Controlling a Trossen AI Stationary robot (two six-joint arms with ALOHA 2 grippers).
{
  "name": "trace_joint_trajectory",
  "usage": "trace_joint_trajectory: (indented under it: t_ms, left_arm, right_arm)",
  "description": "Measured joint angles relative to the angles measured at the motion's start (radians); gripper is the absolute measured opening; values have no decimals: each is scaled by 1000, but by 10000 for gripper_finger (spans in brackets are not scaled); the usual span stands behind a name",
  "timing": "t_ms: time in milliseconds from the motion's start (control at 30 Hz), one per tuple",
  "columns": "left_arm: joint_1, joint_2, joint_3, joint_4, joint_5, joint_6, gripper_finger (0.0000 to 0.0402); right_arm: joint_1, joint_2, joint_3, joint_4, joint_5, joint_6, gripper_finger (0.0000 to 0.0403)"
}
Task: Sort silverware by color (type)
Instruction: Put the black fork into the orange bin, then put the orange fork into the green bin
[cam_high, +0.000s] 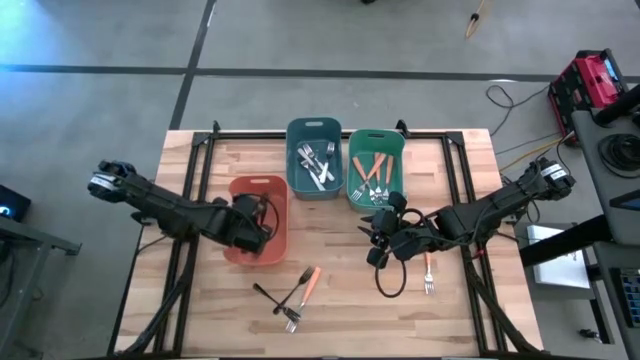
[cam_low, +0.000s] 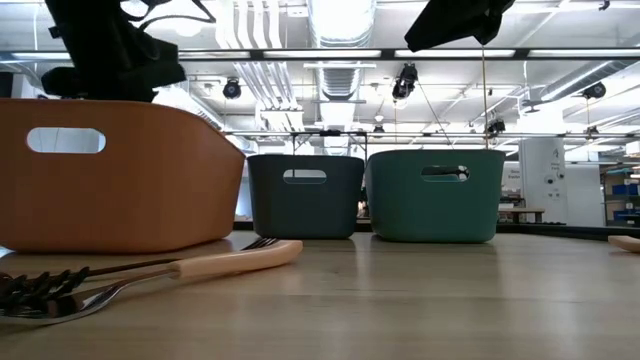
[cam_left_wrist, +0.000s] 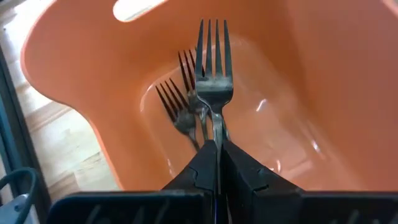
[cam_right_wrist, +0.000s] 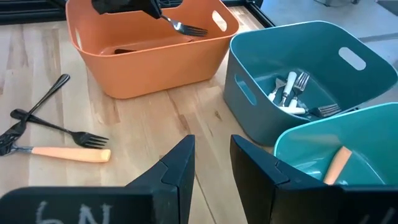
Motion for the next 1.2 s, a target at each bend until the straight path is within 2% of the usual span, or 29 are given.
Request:
trace_joint_trajectory:
  t_ms: [233, 433, 733, 1200]
  left_arm:
    - [22, 29, 0, 8, -9, -35, 0]
    - [34, 89, 0, 70, -12, -15, 0]
    - [46, 147, 2, 75, -13, -9, 0]
    - [46, 167, 2, 77, -36, -11, 35]
  right_arm:
    - [0, 0, 0, 0, 0, 12, 93]
    - [0, 0, 0, 0, 0, 16, 93]
    - [0, 0, 0, 0, 0, 19, 93]
    - [0, -1, 0, 0, 0, 19, 93]
